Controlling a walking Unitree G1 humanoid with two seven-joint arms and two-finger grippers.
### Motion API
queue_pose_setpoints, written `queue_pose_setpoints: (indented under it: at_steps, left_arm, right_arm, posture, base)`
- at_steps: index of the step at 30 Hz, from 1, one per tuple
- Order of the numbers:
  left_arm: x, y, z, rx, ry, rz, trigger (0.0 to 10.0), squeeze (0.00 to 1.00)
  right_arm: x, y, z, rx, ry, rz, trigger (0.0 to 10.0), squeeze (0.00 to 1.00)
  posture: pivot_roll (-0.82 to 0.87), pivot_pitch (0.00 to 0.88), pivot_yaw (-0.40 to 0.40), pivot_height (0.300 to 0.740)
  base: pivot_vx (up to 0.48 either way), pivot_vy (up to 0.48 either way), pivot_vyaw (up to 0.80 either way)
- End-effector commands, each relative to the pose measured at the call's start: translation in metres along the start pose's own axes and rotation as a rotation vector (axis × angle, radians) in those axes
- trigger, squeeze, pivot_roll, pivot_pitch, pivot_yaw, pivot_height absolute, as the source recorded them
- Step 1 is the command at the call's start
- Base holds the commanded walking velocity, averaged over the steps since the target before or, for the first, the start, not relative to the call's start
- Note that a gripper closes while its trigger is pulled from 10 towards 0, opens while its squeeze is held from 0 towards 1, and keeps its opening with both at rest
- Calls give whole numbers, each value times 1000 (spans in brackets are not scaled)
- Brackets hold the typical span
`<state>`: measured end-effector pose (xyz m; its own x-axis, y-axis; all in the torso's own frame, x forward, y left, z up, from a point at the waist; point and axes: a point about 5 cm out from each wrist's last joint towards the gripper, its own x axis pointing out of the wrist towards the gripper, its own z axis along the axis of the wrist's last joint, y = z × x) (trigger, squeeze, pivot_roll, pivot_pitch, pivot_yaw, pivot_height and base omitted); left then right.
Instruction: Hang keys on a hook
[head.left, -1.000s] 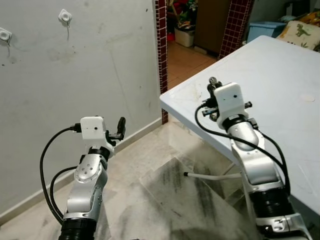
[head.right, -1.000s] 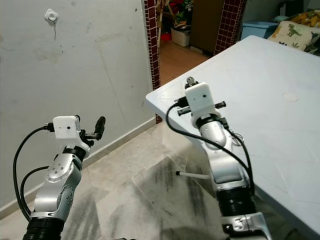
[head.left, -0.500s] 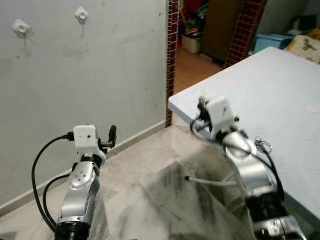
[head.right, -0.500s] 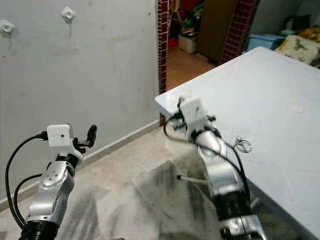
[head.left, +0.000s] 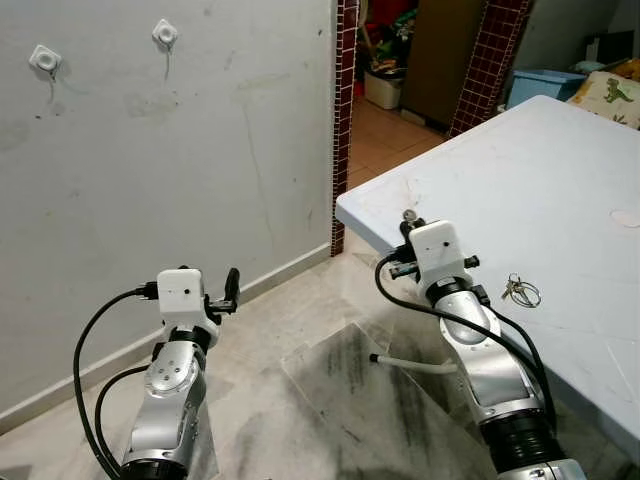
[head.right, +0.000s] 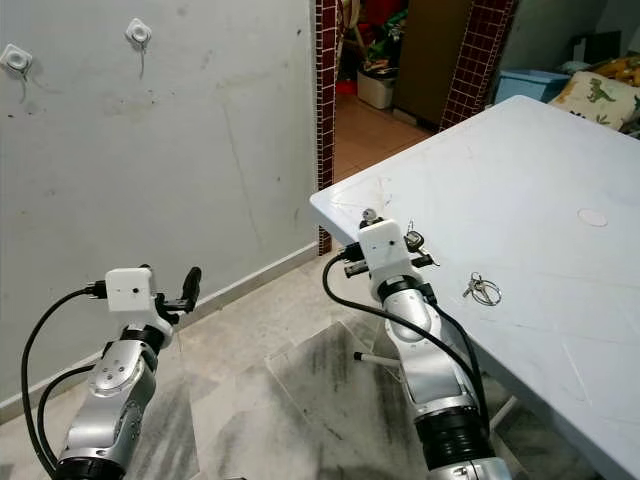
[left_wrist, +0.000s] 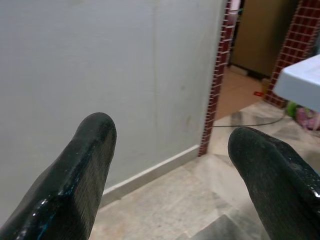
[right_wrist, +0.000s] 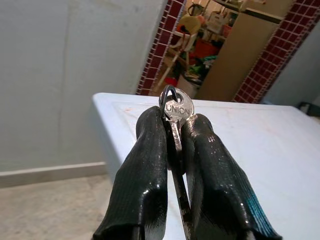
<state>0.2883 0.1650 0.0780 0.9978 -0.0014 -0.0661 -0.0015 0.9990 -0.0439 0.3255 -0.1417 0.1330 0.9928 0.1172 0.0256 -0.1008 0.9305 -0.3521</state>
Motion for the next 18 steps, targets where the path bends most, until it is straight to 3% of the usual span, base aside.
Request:
queue_pose_setpoints:
  at_steps: [1,7,12,18]
  left_arm:
    - [3,-2,3,19,-12,-12,10000,0]
    - [0,1,0,-1,1,21,10000,0]
    - [-3,-7,-4,-12,18,1,10000,0]
    - [5,-14,5,6,1,-41,10000,0]
  right_arm:
    - [6,-4,13,-21,-57,2,10000,0]
    - [9,-3,20,-12,-72,1,10000,0]
    - [11,-9,30,-8,-103,-46,10000,0]
    - [11,-18,32,13,-112,-104,10000,0]
  posture:
    - [-5,0,5,740]
    - [-23,0,22,740]
    - [-46,0,55,740]
    - [-58,0,90,740]
  base:
    - [0,0,688]
    - [0,0,781]
    - [0,0,800]
    - [0,0,800]
